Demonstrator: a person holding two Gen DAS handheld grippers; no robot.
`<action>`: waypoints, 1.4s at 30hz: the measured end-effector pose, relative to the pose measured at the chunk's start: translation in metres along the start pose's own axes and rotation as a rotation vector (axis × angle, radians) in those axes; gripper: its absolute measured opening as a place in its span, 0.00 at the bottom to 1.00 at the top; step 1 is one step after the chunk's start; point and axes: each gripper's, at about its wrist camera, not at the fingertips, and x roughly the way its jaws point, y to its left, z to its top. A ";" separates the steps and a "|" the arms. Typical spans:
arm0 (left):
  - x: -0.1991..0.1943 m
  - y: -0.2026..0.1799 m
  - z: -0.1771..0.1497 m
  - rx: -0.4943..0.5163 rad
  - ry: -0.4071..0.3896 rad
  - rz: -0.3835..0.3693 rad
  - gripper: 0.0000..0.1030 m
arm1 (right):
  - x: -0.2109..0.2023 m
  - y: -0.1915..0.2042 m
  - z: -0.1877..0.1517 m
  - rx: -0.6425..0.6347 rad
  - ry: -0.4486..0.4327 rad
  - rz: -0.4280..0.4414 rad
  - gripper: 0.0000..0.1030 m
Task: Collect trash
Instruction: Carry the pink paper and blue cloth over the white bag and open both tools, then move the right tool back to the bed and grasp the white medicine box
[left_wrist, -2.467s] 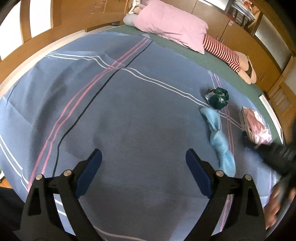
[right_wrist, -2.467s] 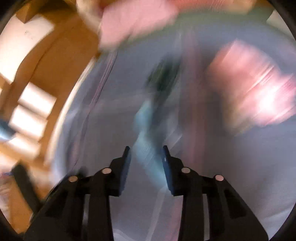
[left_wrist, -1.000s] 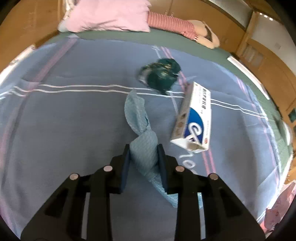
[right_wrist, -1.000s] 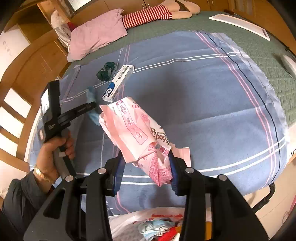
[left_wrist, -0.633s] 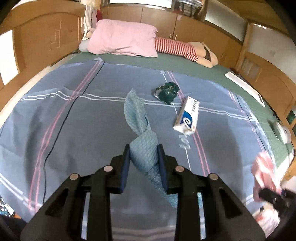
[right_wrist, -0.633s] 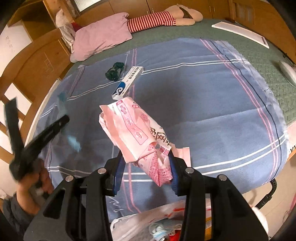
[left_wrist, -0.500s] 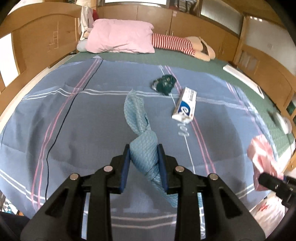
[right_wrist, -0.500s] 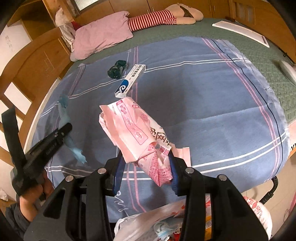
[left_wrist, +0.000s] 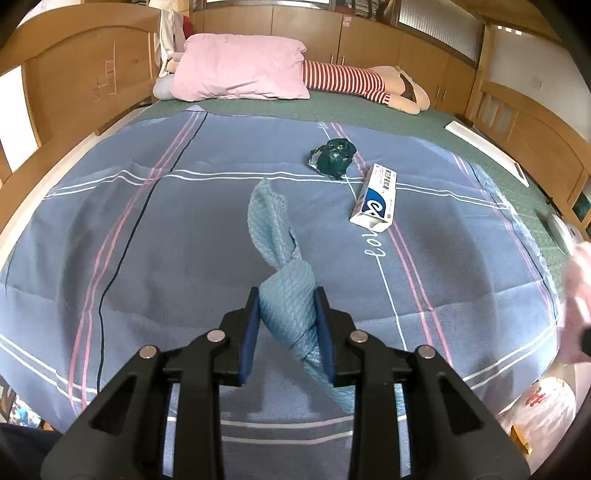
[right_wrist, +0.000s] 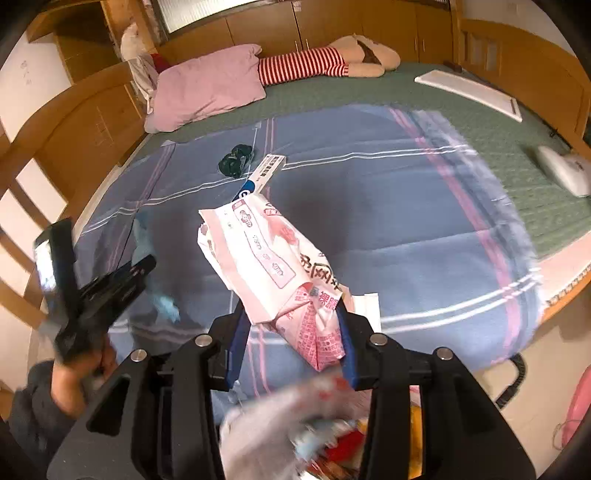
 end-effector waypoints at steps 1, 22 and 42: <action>-0.001 -0.001 0.000 0.002 -0.002 -0.004 0.28 | -0.011 -0.005 -0.005 -0.019 0.009 -0.014 0.41; -0.028 -0.044 -0.007 0.127 -0.067 -0.120 0.28 | -0.046 -0.082 -0.096 0.092 0.201 0.042 0.75; -0.093 -0.189 -0.130 1.003 0.052 -0.816 0.48 | -0.087 -0.174 -0.078 0.617 -0.138 0.035 0.76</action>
